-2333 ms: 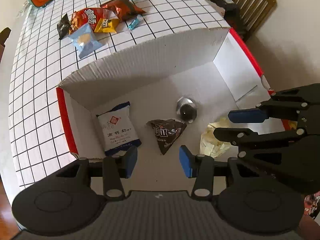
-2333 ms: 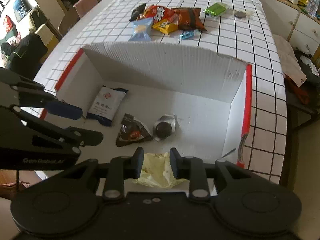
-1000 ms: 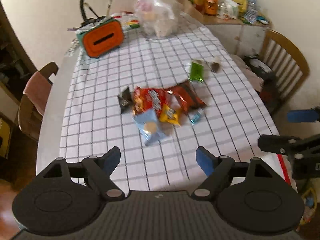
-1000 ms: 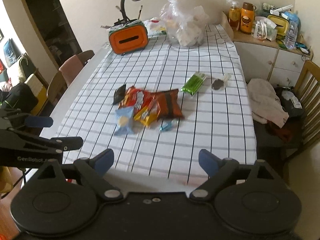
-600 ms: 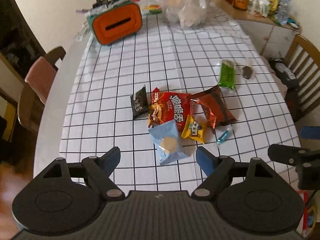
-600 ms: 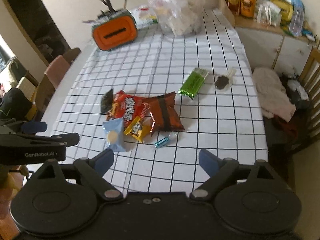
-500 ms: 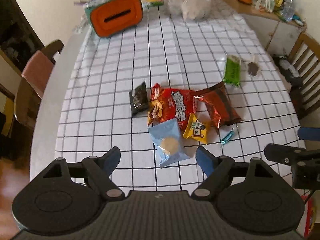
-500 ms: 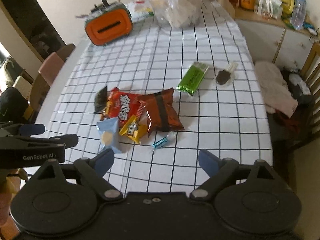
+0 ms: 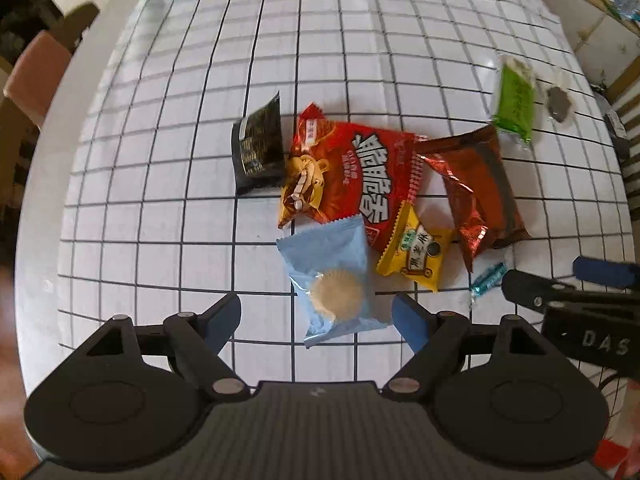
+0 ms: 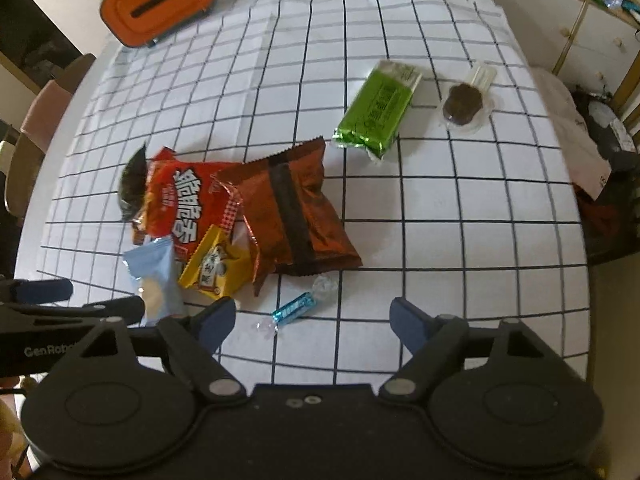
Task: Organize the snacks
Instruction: 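Move both tools back toward the remaining snack packets, then grasp the light blue cookie packet with the left tool while the right tool grasps the blue candy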
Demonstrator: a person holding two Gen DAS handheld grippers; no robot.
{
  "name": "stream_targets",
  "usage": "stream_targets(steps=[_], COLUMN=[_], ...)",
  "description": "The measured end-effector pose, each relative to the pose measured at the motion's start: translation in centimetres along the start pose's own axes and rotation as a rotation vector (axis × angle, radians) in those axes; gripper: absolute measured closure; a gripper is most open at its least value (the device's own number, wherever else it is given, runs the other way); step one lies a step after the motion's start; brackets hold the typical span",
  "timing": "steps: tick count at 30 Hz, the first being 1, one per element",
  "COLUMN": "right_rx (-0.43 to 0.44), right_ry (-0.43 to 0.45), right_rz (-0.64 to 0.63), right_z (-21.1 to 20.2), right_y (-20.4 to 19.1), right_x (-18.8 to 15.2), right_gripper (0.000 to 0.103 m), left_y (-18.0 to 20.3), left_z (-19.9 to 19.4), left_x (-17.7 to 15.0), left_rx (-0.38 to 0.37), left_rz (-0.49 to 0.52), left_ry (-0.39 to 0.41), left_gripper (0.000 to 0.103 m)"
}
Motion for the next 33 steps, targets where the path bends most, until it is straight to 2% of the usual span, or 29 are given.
stream_targets(steps=[6,10,15,19,23,25,27,28,29,33], right_rx=[-0.008,-0.017,-0.03,-0.071,-0.098,-0.11,-0.114,-0.109,-0.103,-0.074], right_ry=[-0.032,-0.047,-0.041,-0.029,-0.012,-0.003,0.009,0.015,0.021,0.025], right_rz=[0.006,-0.002,-0.025,-0.093,-0.152,-0.18,-0.204,-0.215,-0.223,-0.209], right_z=[2.3,3.2,4.0,4.0,4.0,3.9,3.6,3.6,3.5,3.1], right_y=[-0.2,-0.4,-0.9,-1.4,-1.7,-1.8,-1.7,-1.7,-1.7,-1.1], right_x=[-0.1,-0.4,-1.0,-1.3,-1.6,-1.8,-1.9,-1.9,-2.0,-2.0], right_gripper=[0.037,0.047,0.055,0.068,0.077,0.081,0.087,0.091,0.091,0.092], left_y=[0.2,0.1,0.5,0.9,1.2,1.3,1.7,1.5,1.5,1.6], left_z=[2.5,3.2,3.9,4.4,5.2,5.3,5.5,5.5,5.4,5.4], left_x=[0.2,0.6,0.7,0.4,0.0,-0.2,-0.4,-0.6,-0.7,-1.0], left_rx=[0.007,0.043,0.03,0.025,0.012,0.014,0.009,0.009,0.006,0.017], left_rz=[0.002,-0.007,0.019,0.031,0.029,0.031,0.036,0.038,0.038,0.036], left_ry=[-0.06,-0.026,-0.033,-0.042,-0.059,-0.066,-0.062,-0.059,-0.053,-0.036], left_gripper=[0.02,0.02,0.021,0.023,0.041,0.043,0.051,0.053,0.055,0.056])
Point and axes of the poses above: each gripper's, at about its wrist camera, not at the fingertips, and z roughly the way its jaws point, y to its right, x to its top, the point moved 9 cm from there along z, roughly the way its jaws point, and after that the axes turned 7 degrees about y, right-handed, at the moved point
